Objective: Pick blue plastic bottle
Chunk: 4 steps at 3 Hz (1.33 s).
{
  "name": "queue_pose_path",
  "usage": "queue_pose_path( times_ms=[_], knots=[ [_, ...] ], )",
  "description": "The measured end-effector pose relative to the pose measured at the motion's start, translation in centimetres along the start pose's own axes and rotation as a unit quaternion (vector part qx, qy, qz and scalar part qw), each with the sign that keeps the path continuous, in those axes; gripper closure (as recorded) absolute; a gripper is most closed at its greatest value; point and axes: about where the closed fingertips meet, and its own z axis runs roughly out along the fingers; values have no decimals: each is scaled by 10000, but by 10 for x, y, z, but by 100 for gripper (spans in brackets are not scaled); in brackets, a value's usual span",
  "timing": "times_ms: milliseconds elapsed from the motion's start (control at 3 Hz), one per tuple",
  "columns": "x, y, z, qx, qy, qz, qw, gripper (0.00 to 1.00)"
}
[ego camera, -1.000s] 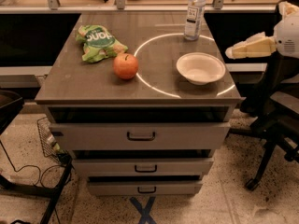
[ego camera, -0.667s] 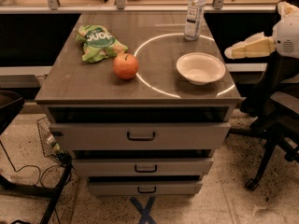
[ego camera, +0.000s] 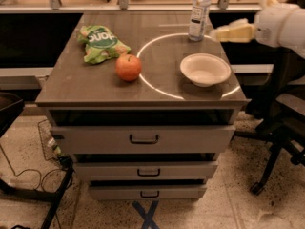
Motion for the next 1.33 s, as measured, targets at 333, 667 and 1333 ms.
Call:
queue_pose_path(
  times_ms=[333, 667, 1333],
  knots=[
    [-10, -16, 45, -197, -497, 329, 9980, 0],
    [-18, -25, 80, -379, -778, 564, 9946, 0],
    [-15, -30, 146, -333, -470, 546, 9968, 0]
  ],
)
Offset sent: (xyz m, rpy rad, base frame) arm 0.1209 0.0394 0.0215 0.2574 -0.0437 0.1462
